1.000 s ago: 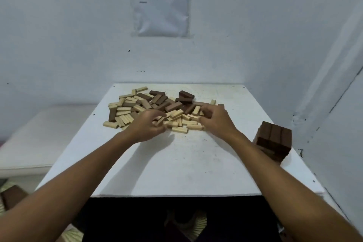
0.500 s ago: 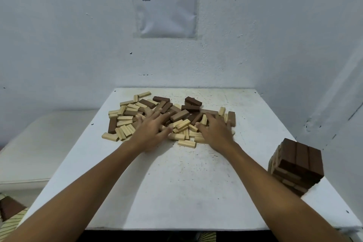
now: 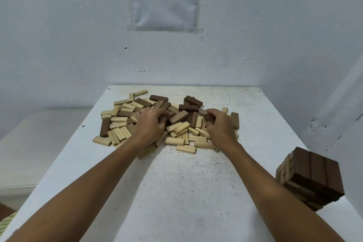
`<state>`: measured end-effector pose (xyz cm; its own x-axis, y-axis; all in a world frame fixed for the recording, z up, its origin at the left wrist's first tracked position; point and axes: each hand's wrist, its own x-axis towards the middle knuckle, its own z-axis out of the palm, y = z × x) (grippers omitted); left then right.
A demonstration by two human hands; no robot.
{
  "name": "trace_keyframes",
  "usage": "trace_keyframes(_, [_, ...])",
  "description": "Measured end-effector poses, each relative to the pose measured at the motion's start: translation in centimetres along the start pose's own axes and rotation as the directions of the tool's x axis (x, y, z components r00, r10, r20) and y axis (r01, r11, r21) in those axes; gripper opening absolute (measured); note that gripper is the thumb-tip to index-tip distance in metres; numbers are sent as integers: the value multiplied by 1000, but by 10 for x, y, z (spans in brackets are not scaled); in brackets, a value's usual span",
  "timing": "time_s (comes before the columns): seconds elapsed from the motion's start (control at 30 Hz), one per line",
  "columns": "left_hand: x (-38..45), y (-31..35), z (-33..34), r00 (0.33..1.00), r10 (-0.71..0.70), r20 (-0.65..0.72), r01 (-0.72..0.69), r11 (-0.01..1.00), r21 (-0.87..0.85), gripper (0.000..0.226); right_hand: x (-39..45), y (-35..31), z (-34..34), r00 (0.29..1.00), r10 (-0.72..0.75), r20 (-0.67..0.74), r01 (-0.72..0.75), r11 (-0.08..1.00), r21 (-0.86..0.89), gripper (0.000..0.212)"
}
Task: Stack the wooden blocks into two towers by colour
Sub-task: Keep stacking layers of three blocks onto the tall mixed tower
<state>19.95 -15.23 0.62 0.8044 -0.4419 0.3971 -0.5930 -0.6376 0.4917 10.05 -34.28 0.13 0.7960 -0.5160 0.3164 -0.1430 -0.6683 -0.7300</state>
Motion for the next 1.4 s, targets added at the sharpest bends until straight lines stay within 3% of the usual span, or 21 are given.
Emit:
trace_keyframes(0.1, [-6, 6, -10, 999, 11, -30, -13, 995, -94, 23, -7, -7, -3, 997, -13, -70, 17, 998, 57, 34])
trace_keyframes(0.2, [-19, 14, -23, 998, -39, -46, 27, 972, -235, 23, -24, -18, -4, 998, -44, -49, 49, 993, 108, 38])
trace_keyframes(0.4, [-68, 17, -45, 965, -115, 236, 196, 914, -355, 44, -74, -46, -10, 966, -119, 230, 79, 981, 175, 38])
trace_keyframes(0.53, [-97, 10, -47, 937, -114, 331, 223, 924, -312, 44, -100, -51, -8, 921, -135, 365, 83, 985, 154, 43])
trace_keyframes(0.77, [-114, 5, -54, 940, -120, 319, 208, 944, -256, 42, -112, -48, -2, 909, -173, 379, 129, 982, 138, 36])
trace_keyframes(0.93, [-114, 6, -52, 932, -101, 348, 184, 959, -216, 43, -71, -46, 2, 968, -166, 187, 135, 976, 170, 25])
trace_keyframes(1.03, [-113, 7, -51, 929, -100, 357, 180, 964, -196, 43, -30, -33, 9, 987, -105, 120, 92, 990, 110, 33])
trace_keyframes(1.13, [-112, 7, -51, 923, -92, 374, 171, 968, -183, 43, 0, -19, 14, 974, -71, 215, 71, 997, 8, 53])
trace_keyframes(1.23, [-111, 6, -52, 916, -83, 393, 156, 975, -156, 40, 17, -14, 10, 912, 4, 411, 22, 998, -59, 68])
trace_keyframes(1.3, [-112, 6, -52, 916, -87, 392, 156, 976, -149, 40, 22, -12, 6, 873, 25, 487, 8, 998, -66, 68])
trace_keyframes(1.4, [-114, 7, -52, 931, -84, 355, 151, 975, -165, 51, 22, -10, 2, 874, 22, 485, 15, 997, -73, 64])
